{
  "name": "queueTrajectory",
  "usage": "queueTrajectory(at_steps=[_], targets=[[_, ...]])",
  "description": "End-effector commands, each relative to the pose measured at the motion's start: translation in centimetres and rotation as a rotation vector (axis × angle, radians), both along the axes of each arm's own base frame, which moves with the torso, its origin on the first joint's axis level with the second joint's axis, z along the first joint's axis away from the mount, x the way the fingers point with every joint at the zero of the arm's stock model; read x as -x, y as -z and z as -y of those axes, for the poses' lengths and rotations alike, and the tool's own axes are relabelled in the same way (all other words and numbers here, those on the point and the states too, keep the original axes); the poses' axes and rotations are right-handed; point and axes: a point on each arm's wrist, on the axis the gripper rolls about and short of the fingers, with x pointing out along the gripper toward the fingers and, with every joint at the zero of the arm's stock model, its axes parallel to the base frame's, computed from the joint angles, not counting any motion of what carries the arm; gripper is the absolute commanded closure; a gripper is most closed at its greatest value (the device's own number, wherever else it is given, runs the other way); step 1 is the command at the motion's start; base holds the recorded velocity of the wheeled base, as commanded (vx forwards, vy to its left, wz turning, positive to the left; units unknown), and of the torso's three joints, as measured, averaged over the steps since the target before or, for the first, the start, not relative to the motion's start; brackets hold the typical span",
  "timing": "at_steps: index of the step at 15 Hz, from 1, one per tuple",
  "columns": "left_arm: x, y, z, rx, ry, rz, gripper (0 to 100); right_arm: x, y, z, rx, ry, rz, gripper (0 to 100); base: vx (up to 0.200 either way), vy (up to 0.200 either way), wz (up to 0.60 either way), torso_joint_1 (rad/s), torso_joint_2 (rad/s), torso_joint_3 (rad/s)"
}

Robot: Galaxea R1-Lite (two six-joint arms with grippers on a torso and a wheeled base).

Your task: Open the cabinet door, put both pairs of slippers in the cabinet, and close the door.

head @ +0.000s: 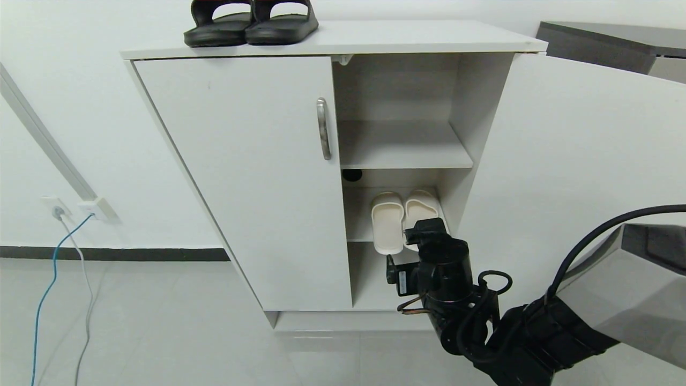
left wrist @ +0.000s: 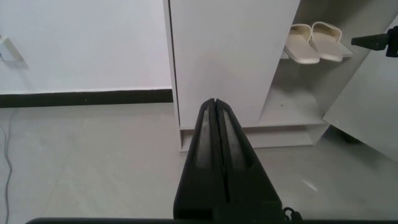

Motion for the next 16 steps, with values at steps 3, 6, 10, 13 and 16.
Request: queueTrajectory(at_steps=[3, 6, 10, 13, 16], targets=[[-0.01, 0.0, 0.0, 0.0, 0.001, -0.001, 100, 0.43, 0.24, -0.06, 0.008, 0.002, -0.005, 0, 0.0, 0.0, 0.0, 0.001, 0.0, 0.181], [-0.01, 0.0, 0.0, 0.0, -0.001, -0.001, 100, 0.61, 0.2, -0.16, 0.008, 0.016, 0.004, 0, 0.0, 0.0, 0.0, 0.002, 0.0, 0.196], [-0.01, -0.02, 0.0, 0.001, 0.001, 0.0, 100, 0.79, 0.07, 0.05, 0.005, 0.016, 0.006, 0, 0.0, 0.0, 0.0, 0.004, 0.0, 0.2], [-0.01, 0.0, 0.0, 0.001, -0.001, -0.001, 100, 0.81, 0.12, 0.07, 0.008, 0.016, 0.004, 0, 0.0, 0.0, 0.0, 0.002, 0.0, 0.068], [-0.01, -0.02, 0.0, 0.003, 0.001, 0.0, 100, 0.81, 0.12, 0.07, 0.008, 0.016, 0.004, 0, 0.0, 0.0, 0.0, 0.0, 0.0, 0.0]])
